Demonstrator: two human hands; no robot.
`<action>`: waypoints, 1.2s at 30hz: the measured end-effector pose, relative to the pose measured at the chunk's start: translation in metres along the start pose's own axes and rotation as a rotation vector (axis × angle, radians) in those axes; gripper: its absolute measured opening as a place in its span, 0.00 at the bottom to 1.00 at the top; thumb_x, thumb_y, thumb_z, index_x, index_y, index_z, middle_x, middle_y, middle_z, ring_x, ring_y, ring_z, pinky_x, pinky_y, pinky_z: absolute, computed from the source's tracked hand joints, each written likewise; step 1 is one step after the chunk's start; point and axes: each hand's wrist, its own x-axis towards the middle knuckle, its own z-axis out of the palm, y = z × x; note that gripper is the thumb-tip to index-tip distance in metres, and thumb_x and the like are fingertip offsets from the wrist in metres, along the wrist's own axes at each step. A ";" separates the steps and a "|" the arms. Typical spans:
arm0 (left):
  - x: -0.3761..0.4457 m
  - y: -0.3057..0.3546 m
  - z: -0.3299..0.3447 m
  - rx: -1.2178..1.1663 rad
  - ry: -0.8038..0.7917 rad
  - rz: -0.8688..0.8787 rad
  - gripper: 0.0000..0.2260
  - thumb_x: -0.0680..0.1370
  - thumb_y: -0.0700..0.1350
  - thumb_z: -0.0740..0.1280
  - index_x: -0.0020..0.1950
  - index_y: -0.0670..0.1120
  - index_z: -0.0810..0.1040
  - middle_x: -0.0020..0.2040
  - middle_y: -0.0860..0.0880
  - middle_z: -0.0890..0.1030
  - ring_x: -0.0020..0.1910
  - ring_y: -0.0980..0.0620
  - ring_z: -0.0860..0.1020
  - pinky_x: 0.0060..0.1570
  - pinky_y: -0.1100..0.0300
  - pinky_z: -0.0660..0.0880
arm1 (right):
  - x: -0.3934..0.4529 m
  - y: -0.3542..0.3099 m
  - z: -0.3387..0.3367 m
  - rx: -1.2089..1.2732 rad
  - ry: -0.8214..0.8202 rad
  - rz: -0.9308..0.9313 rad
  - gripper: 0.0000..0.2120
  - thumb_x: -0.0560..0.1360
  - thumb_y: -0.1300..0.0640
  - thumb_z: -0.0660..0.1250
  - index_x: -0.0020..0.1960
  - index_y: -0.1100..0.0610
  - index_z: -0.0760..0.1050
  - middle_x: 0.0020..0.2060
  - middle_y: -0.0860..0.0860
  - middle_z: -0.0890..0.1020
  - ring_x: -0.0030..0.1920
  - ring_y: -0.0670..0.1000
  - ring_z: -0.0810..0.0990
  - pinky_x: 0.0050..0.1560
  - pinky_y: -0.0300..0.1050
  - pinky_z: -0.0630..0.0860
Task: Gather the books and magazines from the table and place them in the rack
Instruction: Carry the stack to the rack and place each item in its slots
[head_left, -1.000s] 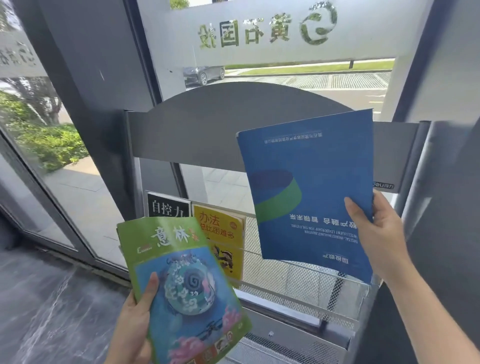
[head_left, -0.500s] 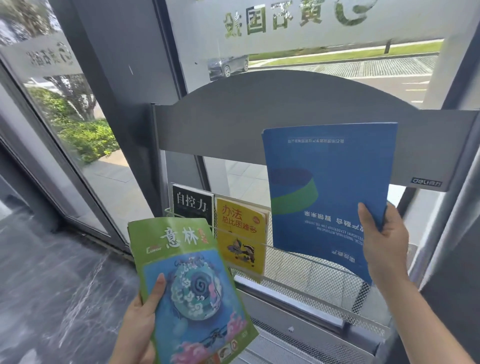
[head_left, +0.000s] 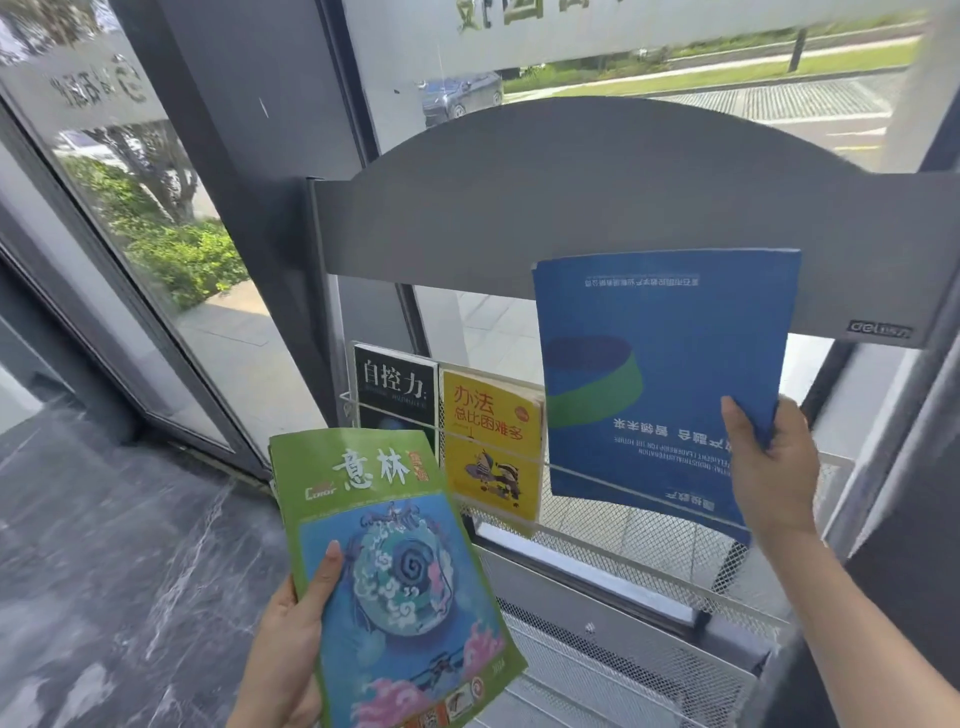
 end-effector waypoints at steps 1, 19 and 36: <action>-0.001 0.000 0.000 -0.003 0.003 0.003 0.06 0.77 0.44 0.61 0.46 0.45 0.78 0.32 0.50 0.85 0.30 0.51 0.83 0.28 0.57 0.80 | -0.003 0.004 0.000 -0.015 0.015 0.012 0.16 0.70 0.47 0.62 0.52 0.56 0.74 0.45 0.54 0.73 0.48 0.52 0.70 0.46 0.38 0.63; -0.002 -0.002 -0.003 -0.031 -0.032 -0.044 0.08 0.75 0.47 0.64 0.48 0.46 0.79 0.39 0.46 0.86 0.36 0.46 0.84 0.38 0.47 0.81 | -0.033 0.028 -0.018 -0.283 0.003 0.120 0.11 0.77 0.57 0.61 0.54 0.63 0.73 0.46 0.59 0.79 0.43 0.56 0.73 0.45 0.46 0.65; 0.001 -0.011 -0.006 -0.101 -0.058 -0.056 0.12 0.72 0.48 0.66 0.53 0.46 0.79 0.44 0.46 0.86 0.40 0.48 0.84 0.40 0.48 0.81 | -0.022 0.025 -0.058 -0.577 -0.165 0.206 0.11 0.74 0.54 0.66 0.48 0.62 0.77 0.40 0.60 0.82 0.43 0.59 0.76 0.40 0.47 0.65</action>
